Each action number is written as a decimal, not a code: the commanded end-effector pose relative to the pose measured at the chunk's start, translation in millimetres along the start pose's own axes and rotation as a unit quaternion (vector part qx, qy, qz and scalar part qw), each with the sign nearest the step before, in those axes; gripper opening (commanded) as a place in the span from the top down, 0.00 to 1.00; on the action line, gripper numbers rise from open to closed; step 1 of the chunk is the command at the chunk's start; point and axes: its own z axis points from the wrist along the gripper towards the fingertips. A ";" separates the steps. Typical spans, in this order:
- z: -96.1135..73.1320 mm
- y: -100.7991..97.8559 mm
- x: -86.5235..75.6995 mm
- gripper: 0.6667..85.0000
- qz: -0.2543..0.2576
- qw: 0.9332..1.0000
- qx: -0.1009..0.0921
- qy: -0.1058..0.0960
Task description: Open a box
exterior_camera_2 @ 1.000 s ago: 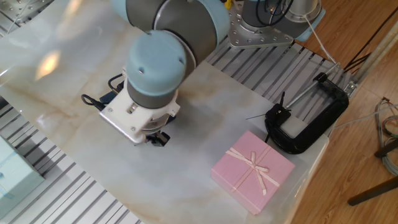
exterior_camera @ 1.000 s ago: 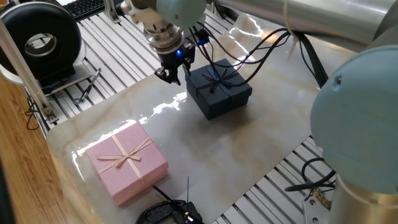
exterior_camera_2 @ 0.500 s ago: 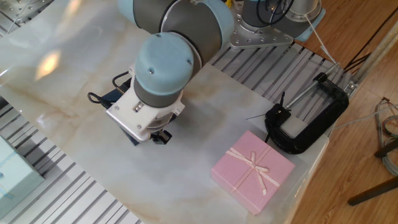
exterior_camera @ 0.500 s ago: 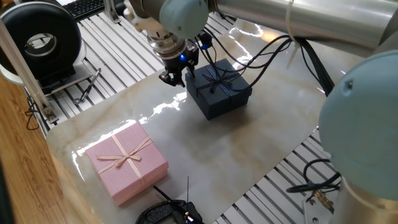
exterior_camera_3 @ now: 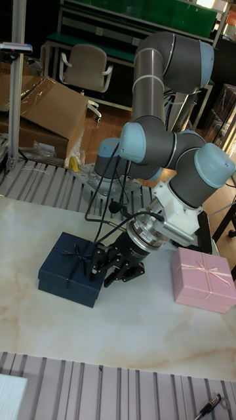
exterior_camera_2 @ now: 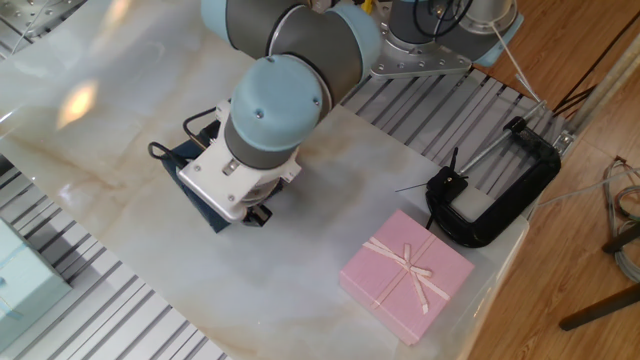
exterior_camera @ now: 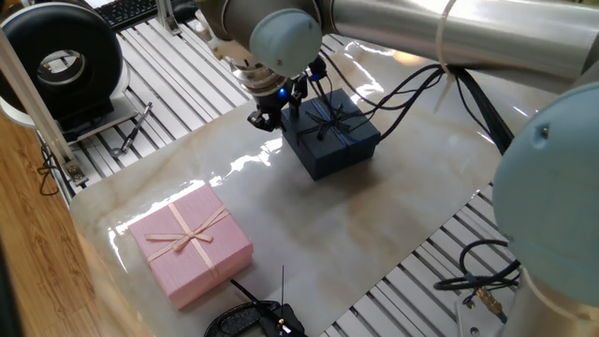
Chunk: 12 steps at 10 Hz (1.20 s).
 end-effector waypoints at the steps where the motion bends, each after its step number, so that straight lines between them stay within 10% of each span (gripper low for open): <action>1: -2.3 -8.1 5.5 0.53 0.016 1.000 0.019 0.008; 4: 4.0 29.8 1.8 0.51 0.037 0.999 0.013 0.007; 7: 14.2 14.4 -9.5 0.51 0.006 0.999 0.037 -0.010; 12: 11.6 12.2 -4.1 0.40 -0.025 1.000 0.017 -0.008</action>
